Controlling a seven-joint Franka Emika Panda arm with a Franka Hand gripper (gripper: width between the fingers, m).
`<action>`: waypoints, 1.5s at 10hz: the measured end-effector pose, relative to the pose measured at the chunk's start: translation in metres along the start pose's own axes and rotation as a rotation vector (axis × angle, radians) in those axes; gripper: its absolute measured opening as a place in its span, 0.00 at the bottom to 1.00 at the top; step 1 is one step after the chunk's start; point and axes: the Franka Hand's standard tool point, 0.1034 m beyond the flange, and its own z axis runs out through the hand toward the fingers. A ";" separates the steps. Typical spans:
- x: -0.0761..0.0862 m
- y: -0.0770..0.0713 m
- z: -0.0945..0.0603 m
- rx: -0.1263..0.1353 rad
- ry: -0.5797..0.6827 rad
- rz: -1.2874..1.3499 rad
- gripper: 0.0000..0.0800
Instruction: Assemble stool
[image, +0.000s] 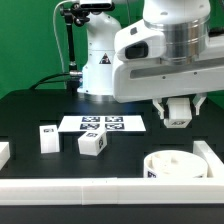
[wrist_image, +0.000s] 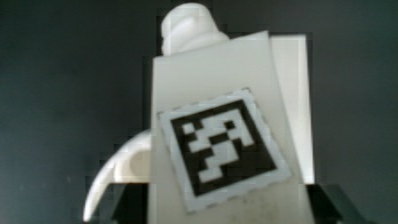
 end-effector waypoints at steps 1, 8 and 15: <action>0.001 0.000 0.000 -0.001 0.050 -0.001 0.41; 0.034 -0.004 -0.012 0.010 0.493 -0.015 0.41; 0.041 -0.013 -0.023 0.029 0.854 -0.038 0.41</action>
Offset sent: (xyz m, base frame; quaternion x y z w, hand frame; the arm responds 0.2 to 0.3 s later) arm 0.0165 0.0005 0.0109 0.0153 0.1750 -0.0033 0.9844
